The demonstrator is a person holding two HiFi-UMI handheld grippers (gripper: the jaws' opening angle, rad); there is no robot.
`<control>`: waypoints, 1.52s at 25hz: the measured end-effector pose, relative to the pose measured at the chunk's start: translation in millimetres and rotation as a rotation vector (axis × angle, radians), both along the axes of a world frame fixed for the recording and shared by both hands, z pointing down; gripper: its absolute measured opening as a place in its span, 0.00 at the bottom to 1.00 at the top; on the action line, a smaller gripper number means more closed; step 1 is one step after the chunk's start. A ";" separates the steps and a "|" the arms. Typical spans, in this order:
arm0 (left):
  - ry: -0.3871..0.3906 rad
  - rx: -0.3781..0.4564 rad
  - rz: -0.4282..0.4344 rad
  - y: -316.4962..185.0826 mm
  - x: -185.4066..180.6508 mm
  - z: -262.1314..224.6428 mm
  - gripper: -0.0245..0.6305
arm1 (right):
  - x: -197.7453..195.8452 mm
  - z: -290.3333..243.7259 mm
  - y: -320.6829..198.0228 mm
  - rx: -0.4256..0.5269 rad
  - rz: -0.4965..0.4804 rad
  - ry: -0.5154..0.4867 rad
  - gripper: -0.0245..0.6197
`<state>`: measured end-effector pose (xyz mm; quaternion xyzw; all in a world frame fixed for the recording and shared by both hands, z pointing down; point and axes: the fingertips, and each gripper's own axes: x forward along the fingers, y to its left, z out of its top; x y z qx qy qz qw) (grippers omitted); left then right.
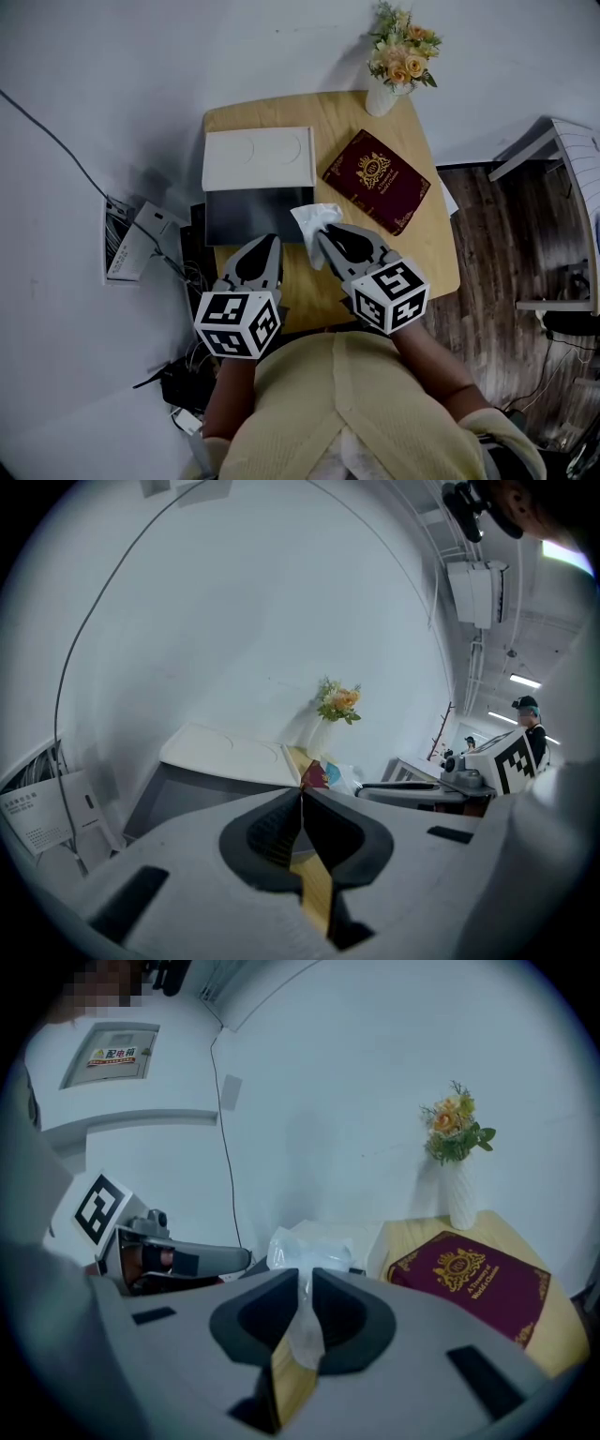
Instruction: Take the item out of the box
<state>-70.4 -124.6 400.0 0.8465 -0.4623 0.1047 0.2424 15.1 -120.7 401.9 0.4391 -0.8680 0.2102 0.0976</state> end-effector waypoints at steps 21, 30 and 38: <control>-0.008 -0.036 0.007 13.8 -2.2 13.8 0.07 | 0.3 11.8 18.4 -0.035 0.020 -0.009 0.13; -0.016 -0.042 0.008 15.7 -2.2 16.9 0.07 | 4.0 11.4 16.8 -0.035 0.036 -0.014 0.13; -0.012 -0.040 0.010 14.5 -0.2 17.2 0.07 | 5.0 9.5 16.2 -0.030 0.034 -0.018 0.13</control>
